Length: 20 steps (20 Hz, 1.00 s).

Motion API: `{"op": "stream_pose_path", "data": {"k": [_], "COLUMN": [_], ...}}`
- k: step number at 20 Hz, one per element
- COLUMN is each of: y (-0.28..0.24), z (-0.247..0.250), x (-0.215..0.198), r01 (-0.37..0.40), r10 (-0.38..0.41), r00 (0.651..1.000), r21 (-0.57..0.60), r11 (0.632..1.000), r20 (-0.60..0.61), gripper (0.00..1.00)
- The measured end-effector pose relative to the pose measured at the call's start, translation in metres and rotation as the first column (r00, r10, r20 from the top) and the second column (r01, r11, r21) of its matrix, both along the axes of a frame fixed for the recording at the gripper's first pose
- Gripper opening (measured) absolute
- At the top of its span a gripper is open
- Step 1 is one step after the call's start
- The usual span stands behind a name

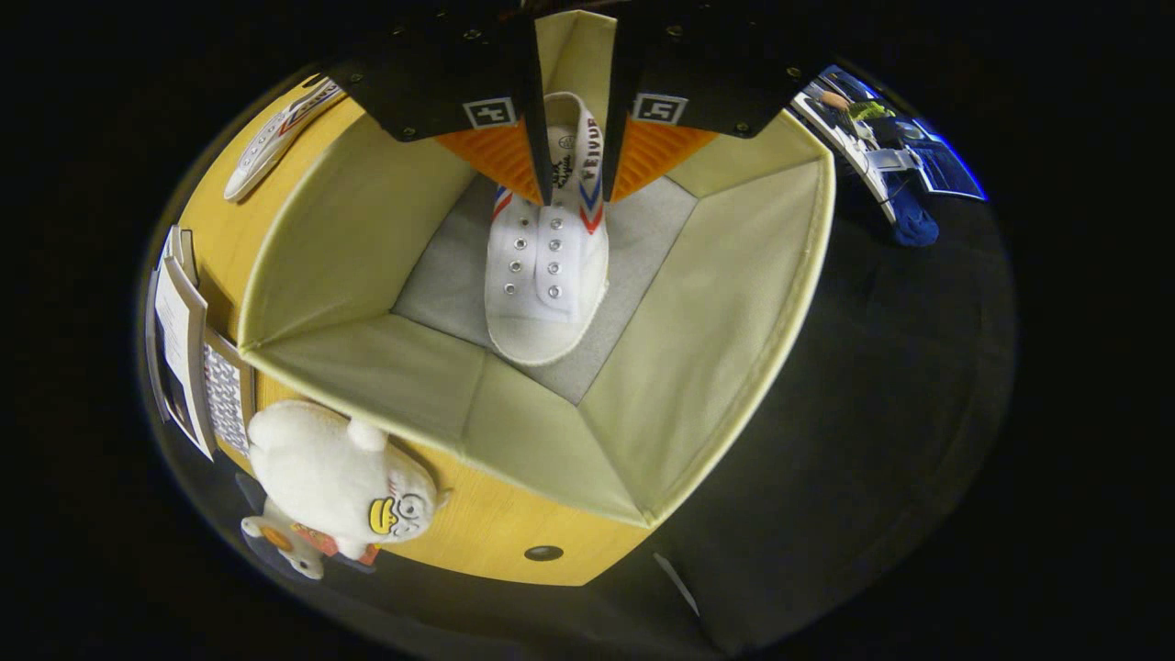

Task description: Open the storage box then place both shoes into the box .Put the left shoe in first, then the right shoe, with the right side of both shoes facing outward in a uniform manner.

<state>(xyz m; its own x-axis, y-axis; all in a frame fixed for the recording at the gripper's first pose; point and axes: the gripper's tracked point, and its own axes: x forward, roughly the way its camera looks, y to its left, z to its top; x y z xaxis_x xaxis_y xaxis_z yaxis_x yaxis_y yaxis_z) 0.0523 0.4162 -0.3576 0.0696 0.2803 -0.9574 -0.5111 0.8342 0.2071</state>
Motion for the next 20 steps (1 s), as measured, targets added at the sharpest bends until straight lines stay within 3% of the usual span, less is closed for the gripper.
{"op": "stream_pose_path", "data": {"k": [1, 2, 10, 11, 20], "y": [-0.001, -0.005, -0.056, -0.068, -0.186], "z": [0.012, 0.020, 0.094, 0.107, 0.109], "x": [0.001, 0.003, 0.017, 0.017, 0.012], "r01": [-0.004, -0.007, 0.036, 0.045, 0.179], "r10": [0.004, 0.006, -0.052, -0.063, -0.201], "r00": [1.000, 1.000, 0.991, 0.990, 0.969], "r21": [0.011, 0.018, 0.131, 0.142, 0.154], "r11": [1.000, 1.000, 0.991, 0.989, 0.972], "r20": [0.007, 0.023, 0.121, 0.127, 0.146], "gripper": [0.49, 0.57, 0.66, 0.77, 0.79]}}
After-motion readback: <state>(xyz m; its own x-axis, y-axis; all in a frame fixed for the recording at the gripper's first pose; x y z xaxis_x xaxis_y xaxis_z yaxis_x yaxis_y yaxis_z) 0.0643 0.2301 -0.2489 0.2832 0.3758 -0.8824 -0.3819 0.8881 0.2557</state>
